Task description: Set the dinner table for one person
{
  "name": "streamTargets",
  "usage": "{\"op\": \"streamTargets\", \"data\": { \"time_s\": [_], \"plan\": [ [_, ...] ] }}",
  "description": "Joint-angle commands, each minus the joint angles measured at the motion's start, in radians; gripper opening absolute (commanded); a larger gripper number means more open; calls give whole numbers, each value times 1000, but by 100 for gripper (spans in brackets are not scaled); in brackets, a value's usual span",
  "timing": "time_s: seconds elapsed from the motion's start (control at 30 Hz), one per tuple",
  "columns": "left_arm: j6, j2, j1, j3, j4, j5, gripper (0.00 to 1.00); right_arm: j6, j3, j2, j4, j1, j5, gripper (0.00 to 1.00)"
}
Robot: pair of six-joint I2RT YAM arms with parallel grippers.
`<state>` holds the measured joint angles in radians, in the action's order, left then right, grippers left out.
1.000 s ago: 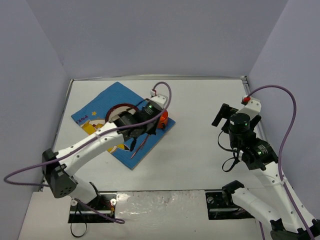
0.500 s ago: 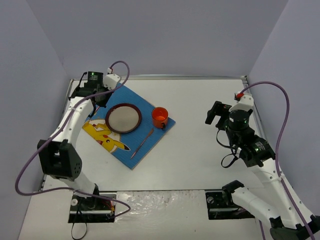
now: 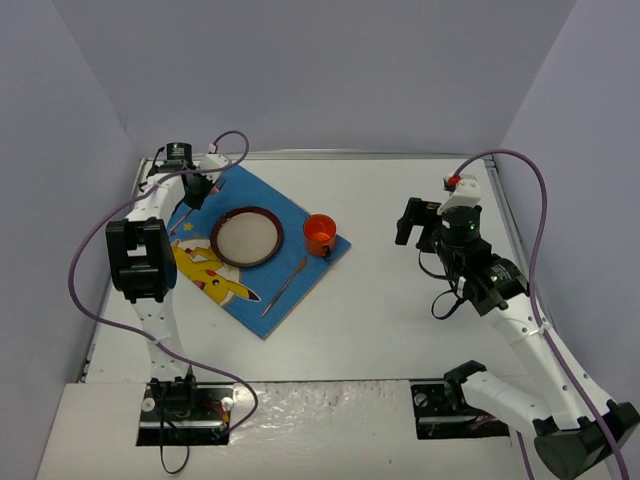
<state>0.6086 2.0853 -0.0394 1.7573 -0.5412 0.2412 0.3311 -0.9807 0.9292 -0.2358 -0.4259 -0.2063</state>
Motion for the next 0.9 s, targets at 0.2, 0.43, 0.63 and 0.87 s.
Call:
{"op": "streamTargets", "data": {
  "time_s": [0.2,0.43,0.63,0.87],
  "plan": [
    [67,46,-30,84,98,60,0,1,-66,73,85,4,33,100],
    [32,65,-34,63,128,54,0,16,-50,70,102,4,50,100],
    [8,85,-35,50,146,32,0,13,-42,62,105,4,58,100],
    [-3,102,-34,46,148,9,0,12,-33,62,110,4,65,100]
  ]
}}
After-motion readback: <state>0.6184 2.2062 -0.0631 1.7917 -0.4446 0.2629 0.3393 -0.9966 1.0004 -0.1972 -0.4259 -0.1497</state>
